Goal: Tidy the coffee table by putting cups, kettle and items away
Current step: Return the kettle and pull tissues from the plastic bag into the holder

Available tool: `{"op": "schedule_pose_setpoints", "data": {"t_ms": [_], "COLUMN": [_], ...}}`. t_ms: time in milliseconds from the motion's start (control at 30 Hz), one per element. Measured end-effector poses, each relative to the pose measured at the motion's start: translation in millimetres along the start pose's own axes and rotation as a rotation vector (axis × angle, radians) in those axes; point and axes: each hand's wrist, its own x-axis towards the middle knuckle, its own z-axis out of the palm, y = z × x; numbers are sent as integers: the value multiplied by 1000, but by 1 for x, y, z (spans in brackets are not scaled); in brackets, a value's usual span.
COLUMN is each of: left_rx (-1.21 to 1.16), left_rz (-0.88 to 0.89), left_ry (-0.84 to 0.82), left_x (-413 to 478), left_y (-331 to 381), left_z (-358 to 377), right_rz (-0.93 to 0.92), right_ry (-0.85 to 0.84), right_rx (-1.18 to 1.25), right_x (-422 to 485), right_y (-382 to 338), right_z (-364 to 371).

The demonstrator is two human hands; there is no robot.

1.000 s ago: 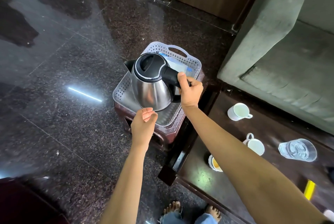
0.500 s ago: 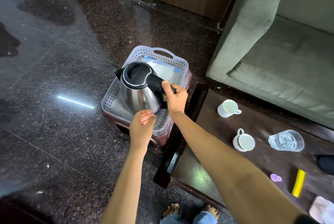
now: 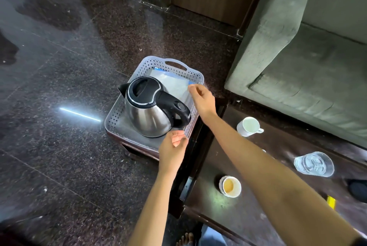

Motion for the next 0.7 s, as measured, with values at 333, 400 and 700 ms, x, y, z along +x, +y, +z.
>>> {"op": "schedule_pose_setpoints", "data": {"t_ms": [333, 400, 700], "left_rx": [94, 86, 59], "left_rz": [-20, -42, -115], "left_ry": [-71, -40, -49], "left_x": [38, 49, 75], "left_y": [-11, -12, -12], "left_z": [63, 73, 107], "right_rz": [-340, -340, -480], "right_ry": [-407, -479, -544], "right_rx": [-1018, -1060, -1337], "right_x": [93, 101, 113], "right_y": [20, 17, 25], "right_z": [-1, 6, 33]}}
